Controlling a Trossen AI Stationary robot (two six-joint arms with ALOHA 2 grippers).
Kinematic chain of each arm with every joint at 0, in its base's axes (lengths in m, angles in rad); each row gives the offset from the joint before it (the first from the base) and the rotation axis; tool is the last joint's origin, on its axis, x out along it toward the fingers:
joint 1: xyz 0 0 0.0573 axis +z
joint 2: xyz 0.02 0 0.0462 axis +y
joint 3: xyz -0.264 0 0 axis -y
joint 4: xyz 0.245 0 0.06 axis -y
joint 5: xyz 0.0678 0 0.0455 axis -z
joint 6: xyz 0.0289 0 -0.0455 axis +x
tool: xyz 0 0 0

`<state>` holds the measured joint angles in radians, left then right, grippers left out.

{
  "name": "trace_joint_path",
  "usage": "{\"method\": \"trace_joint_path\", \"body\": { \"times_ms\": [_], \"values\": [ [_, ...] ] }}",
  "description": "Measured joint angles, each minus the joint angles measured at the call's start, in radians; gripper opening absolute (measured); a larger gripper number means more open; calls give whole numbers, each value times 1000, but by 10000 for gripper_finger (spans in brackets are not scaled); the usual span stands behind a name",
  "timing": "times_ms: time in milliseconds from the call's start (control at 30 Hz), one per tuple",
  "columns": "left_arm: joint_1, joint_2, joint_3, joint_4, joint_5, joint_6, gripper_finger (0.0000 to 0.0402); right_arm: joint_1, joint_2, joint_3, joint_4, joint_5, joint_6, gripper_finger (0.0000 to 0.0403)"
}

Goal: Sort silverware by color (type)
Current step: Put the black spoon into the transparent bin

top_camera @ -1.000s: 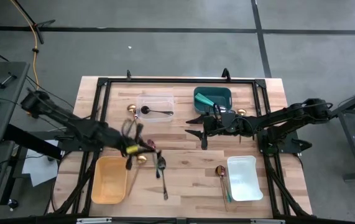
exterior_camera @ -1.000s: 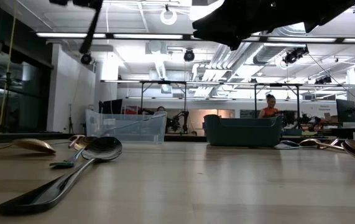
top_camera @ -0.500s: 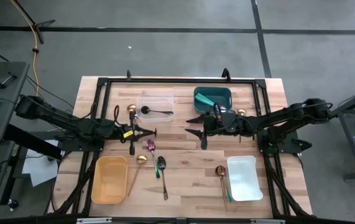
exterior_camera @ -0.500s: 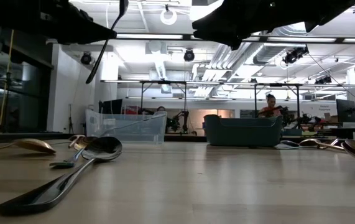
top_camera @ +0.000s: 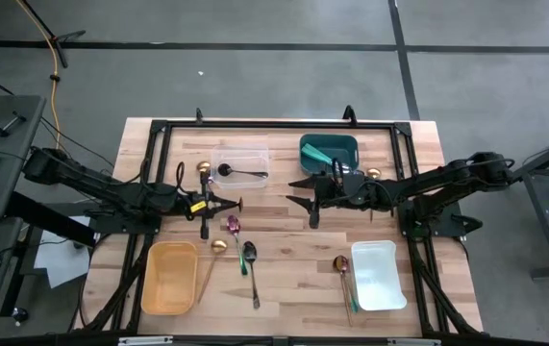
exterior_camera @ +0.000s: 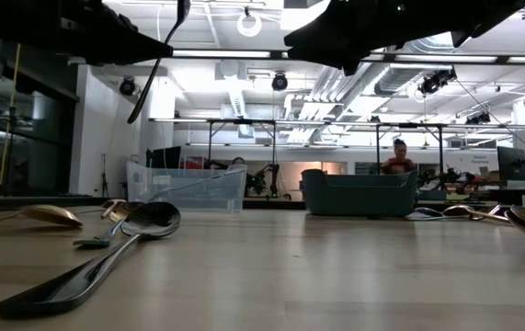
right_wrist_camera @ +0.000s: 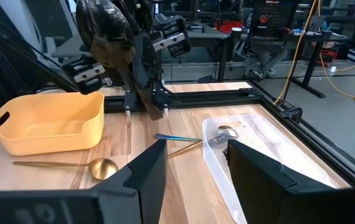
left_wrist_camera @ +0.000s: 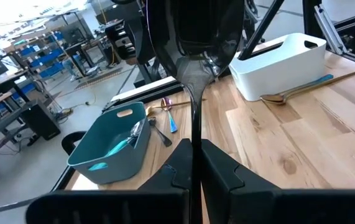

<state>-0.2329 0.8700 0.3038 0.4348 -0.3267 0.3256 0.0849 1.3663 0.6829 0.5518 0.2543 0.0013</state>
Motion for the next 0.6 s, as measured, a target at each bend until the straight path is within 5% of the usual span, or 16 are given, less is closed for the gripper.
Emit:
{"method": "trace_joint_path", "body": {
  "times_ms": [600],
  "values": [
    [37, 0, 1, 12, 0, -10, 7, 0, 3, 0, -2, 0, -2, 165]
  ]
}}
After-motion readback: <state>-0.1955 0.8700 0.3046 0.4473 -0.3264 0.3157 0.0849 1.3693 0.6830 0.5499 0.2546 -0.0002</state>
